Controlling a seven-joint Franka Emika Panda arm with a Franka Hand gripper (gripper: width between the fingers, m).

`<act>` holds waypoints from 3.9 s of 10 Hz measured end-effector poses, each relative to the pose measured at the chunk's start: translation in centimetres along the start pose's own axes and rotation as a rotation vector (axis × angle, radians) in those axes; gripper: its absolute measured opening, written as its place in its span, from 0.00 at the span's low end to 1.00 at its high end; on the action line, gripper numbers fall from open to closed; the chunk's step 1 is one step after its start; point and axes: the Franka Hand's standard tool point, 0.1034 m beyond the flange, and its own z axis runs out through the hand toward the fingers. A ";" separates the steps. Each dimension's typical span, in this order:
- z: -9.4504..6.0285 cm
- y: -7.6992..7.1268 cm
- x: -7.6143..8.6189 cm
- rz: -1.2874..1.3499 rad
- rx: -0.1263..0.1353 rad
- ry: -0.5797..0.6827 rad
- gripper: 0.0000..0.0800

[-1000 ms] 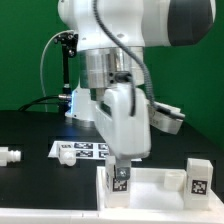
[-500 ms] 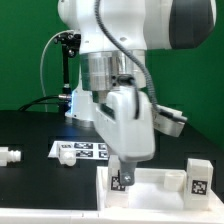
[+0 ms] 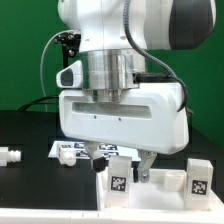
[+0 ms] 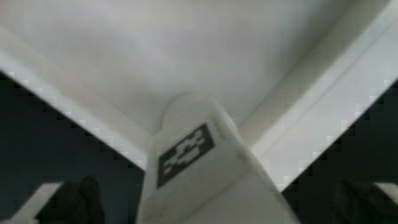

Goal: Assemble square table

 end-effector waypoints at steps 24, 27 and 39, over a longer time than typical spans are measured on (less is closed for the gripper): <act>0.4 0.3 -0.1 1.088 0.055 0.026 0.71; -1.1 -0.2 0.3 0.844 0.073 0.032 0.81; -3.4 -0.9 -1.0 0.616 0.088 0.020 0.81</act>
Offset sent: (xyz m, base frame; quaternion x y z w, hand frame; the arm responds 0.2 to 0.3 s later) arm 0.0000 0.0000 0.0000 0.0000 0.0000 -0.0650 0.9979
